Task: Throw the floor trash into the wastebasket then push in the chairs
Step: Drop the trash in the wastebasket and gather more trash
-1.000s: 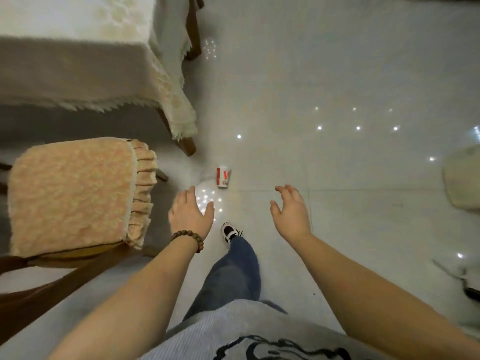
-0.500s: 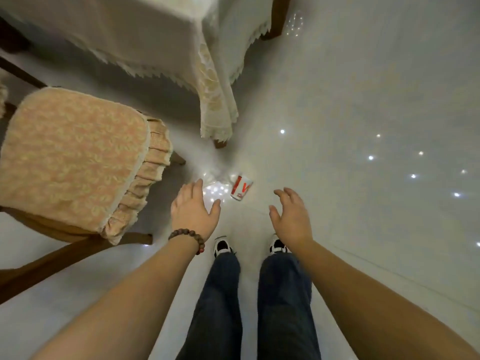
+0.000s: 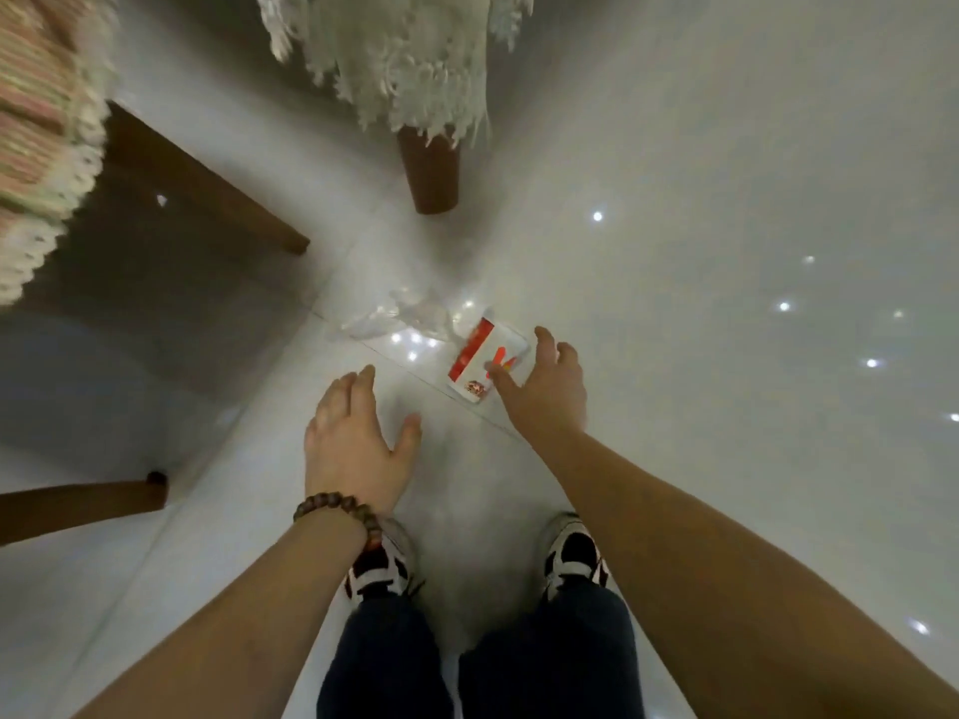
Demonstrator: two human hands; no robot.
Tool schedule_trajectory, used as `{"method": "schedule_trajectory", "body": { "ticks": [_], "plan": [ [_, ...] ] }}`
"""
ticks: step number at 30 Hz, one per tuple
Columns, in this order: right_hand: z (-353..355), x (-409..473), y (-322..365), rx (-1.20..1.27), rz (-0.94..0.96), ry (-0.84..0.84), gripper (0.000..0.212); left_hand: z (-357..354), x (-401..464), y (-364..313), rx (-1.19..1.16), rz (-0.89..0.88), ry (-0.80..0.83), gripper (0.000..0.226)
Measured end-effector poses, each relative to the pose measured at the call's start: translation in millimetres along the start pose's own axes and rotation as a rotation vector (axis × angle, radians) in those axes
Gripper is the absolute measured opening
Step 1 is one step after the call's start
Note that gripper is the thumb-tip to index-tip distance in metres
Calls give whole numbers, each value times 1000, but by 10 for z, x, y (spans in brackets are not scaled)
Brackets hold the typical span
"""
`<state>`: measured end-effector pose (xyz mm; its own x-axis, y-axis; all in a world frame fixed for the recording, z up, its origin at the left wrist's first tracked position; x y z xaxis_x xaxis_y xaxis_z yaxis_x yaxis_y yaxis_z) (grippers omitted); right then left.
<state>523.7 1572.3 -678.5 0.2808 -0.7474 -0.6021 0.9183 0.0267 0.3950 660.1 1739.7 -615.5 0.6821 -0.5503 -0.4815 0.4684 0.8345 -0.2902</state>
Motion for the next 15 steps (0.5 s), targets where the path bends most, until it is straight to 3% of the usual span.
{"method": "schedule_trajectory", "body": {
  "ticks": [4, 8, 15],
  "plan": [
    [-524, 485, -113, 72, -136, 17, 95, -472, 439, 195, -18, -4, -45, 70],
    [-785, 776, -189, 215, -223, -18, 89, -757, 767, 233, -14, -11, -80, 81],
    [-601, 773, -193, 300, -98, -97, 81, -901, 1272, 47, -13, 0, -122, 100]
  ]
}}
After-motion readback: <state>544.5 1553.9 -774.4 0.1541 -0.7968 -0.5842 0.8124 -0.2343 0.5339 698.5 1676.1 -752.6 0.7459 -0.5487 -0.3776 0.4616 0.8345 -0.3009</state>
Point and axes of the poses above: each hand's wrist, its own x-axis towards the middle knuckle, its own z-axis out of the back of the hand, y = z × x, the point moved 6 cm from there along x, towards the middle knuckle, and after that the axes turned 3 degrees about x, right-handed, at the moved point
